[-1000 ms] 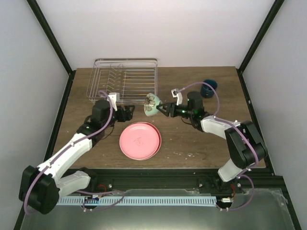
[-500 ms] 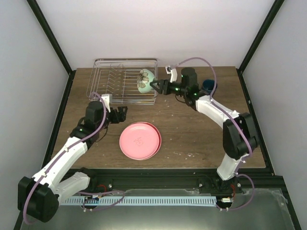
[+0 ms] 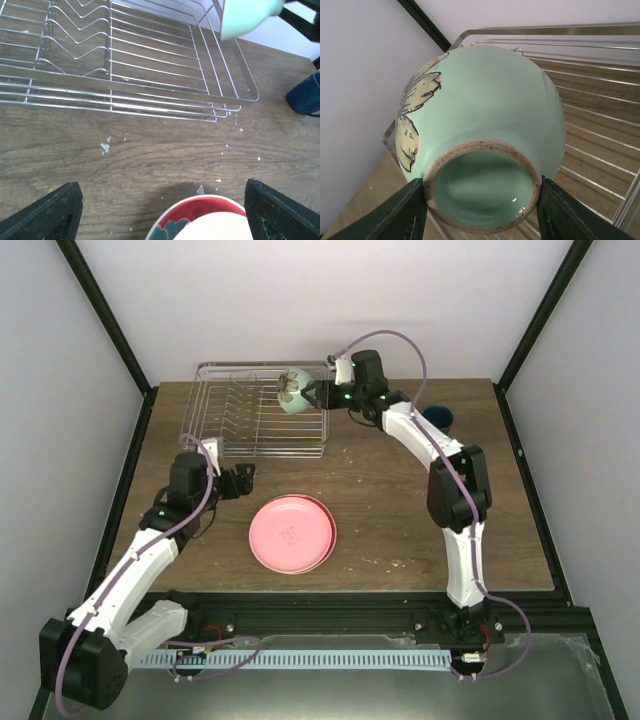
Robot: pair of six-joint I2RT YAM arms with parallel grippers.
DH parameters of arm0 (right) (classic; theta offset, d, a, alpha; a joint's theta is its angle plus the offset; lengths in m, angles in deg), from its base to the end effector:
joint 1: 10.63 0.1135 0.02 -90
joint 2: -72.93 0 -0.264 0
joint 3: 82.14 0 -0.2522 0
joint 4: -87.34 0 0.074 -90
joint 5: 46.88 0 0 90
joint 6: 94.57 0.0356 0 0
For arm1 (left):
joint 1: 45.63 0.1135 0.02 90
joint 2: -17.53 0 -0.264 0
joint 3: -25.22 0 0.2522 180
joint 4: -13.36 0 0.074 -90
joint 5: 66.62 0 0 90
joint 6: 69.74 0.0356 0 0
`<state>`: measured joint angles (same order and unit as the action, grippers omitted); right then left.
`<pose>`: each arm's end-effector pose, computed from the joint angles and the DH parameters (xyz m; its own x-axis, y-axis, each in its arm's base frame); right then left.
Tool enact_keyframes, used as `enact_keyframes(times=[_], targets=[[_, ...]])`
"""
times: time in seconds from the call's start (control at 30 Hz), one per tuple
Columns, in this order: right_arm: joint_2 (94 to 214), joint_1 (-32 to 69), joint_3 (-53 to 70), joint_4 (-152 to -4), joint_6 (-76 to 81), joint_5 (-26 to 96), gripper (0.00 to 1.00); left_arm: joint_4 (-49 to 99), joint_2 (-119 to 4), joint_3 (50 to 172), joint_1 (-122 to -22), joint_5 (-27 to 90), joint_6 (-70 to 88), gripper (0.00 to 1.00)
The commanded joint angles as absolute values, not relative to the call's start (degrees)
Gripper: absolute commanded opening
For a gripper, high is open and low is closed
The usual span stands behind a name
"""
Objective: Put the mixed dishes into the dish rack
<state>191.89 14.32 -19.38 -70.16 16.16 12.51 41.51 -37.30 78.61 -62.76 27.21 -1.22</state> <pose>0.4415 0.2254 0.2940 -0.6254 0.0450 -0.7790 -0.6017 0.6079 0.5182 0.2050 -0.0657 0.2689 -0.5670 -0.2075 -0.7971 0.1523 0.9246 -0.3491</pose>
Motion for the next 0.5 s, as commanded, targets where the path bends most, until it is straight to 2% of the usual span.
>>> enact_keyframes(times=[0.0,0.27,0.47], targets=[[196.8,14.6,-32.2,-62.8,13.0,14.4,0.57,42.3,-37.0,77.8,-62.4,28.4,-0.4,0.90],[204.4,15.0,-44.1,-53.1,10.7,18.7,0.57,42.6,-38.4,77.7,-62.4,28.5,-0.4,0.90],[205.1,15.4,-46.1,-48.9,9.0,20.5,0.57,42.3,-39.5,77.9,-62.4,29.4,-0.7,0.91]])
